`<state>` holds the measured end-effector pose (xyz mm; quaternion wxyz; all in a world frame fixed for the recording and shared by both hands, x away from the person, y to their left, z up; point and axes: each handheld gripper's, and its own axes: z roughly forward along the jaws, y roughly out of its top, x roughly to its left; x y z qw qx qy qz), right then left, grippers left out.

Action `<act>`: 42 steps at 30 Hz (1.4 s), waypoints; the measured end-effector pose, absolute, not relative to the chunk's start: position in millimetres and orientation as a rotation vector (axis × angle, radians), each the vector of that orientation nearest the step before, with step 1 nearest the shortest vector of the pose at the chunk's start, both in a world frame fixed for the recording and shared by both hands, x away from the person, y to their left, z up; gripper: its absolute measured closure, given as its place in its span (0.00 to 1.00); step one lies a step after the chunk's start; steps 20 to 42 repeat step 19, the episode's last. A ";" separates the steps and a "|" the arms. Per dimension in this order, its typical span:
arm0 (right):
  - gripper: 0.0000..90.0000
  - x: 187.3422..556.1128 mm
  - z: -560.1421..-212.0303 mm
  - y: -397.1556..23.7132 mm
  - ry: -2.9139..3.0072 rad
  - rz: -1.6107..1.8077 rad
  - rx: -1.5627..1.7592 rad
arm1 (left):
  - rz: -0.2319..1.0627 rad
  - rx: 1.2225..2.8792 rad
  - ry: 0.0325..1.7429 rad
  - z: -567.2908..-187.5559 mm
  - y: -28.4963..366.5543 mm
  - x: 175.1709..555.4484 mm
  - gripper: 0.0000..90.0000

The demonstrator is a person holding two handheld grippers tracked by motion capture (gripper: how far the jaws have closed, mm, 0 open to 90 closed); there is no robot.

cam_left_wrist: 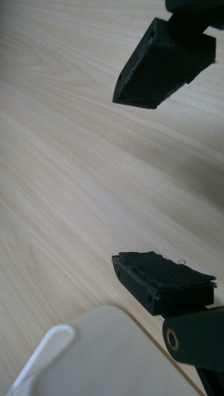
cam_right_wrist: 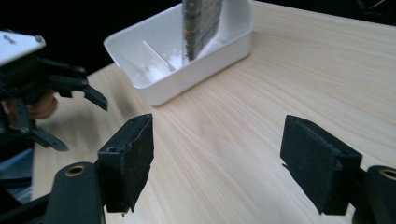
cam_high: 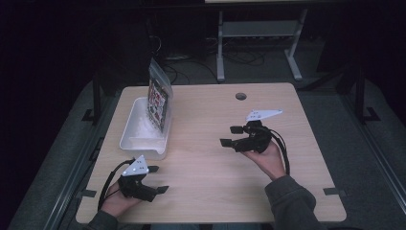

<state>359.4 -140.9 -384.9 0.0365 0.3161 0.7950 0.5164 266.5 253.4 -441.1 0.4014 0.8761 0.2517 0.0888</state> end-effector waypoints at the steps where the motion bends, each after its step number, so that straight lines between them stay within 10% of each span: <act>1: 0.28 359.4 -384.9 -140.9 2.441 1.586 0.971 | 0.225 2.215 0.636 -441.1 253.4 266.5 0.20; 42: 0.31 315.0 -423.7 -172.2 2.444 1.575 1.039 | 0.219 2.207 0.641 -440.2 256.3 266.2 0.20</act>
